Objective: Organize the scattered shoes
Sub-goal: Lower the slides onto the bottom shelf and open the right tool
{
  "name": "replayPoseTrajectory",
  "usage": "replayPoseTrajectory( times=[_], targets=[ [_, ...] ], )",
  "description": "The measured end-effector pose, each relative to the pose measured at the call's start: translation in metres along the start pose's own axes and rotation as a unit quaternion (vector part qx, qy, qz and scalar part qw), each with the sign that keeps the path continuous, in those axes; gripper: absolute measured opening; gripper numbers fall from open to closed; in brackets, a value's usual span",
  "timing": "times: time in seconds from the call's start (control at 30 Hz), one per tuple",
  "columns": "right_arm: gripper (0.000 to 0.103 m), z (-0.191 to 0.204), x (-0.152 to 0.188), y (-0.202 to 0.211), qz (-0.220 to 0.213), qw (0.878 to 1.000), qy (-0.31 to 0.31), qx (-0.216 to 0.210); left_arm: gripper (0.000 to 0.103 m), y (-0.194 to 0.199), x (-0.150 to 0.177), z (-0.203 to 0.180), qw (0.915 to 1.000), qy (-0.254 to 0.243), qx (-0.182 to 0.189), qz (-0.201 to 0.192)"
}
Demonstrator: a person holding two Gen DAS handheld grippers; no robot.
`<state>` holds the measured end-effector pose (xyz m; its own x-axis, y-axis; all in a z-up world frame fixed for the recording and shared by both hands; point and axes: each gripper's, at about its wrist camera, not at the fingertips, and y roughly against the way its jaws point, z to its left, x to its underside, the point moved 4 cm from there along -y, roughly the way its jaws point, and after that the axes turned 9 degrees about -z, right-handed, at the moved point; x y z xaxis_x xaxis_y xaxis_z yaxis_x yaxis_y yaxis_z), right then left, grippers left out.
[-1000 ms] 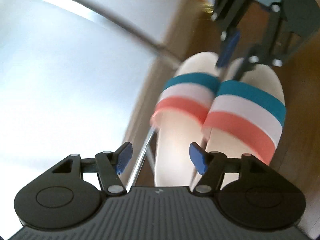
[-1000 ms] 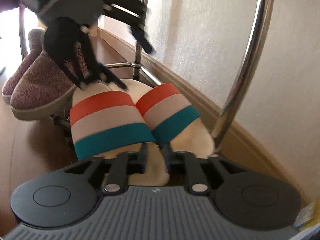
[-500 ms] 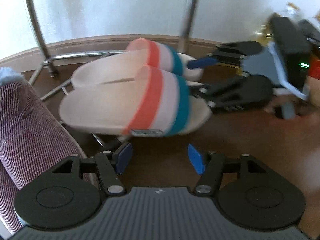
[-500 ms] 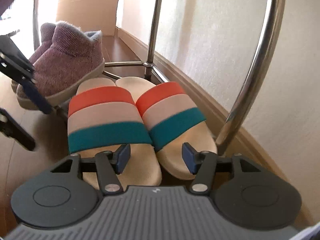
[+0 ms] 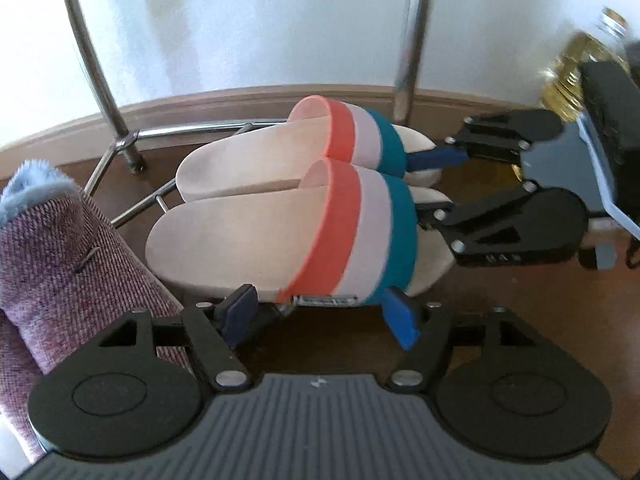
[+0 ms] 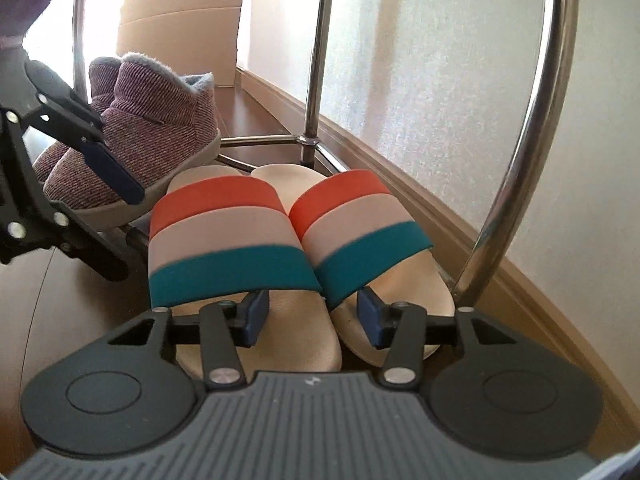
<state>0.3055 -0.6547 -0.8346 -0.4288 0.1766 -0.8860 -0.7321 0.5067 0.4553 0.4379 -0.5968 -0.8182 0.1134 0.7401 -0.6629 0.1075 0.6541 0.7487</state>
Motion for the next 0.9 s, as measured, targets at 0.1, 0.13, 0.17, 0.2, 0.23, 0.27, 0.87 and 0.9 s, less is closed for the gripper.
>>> replayPoseTrajectory(
  times=[0.1,0.13,0.17,0.2,0.23,0.27,0.87,0.9],
  targets=[
    [0.043,-0.002,-0.002,-0.003,0.001,1.000,-0.005,0.007,0.084,-0.011,-0.002,0.009,0.9998,0.020,0.008,0.004],
    [0.043,-0.003,-0.003,-0.003,0.000,1.000,-0.010,0.011,0.084,-0.011,-0.002,0.011,0.9997,0.022,0.010,0.005],
    [0.042,-0.002,-0.003,-0.002,-0.001,1.000,-0.015,0.016,0.084,-0.011,-0.003,0.012,0.9998,0.019,0.010,0.004],
    [0.042,0.000,-0.002,-0.002,-0.004,0.999,-0.021,0.028,0.084,-0.011,-0.004,0.012,1.0000,0.009,0.004,0.001],
    [0.042,0.003,-0.002,-0.003,-0.006,0.999,-0.025,0.039,0.084,-0.010,-0.004,0.011,1.0000,-0.003,-0.003,-0.002],
    [0.042,0.004,-0.002,-0.003,-0.008,0.998,-0.029,0.047,0.084,-0.010,-0.005,0.009,0.9998,-0.014,-0.010,-0.005],
    [0.038,0.029,-0.020,-0.030,0.001,0.982,-0.149,0.117,0.072,0.005,-0.008,0.032,0.9965,-0.014,-0.081,-0.020],
    [0.038,0.029,-0.020,-0.021,-0.004,0.983,-0.148,0.106,0.072,0.012,-0.006,0.026,0.9965,-0.013,-0.079,-0.023]
  ],
)
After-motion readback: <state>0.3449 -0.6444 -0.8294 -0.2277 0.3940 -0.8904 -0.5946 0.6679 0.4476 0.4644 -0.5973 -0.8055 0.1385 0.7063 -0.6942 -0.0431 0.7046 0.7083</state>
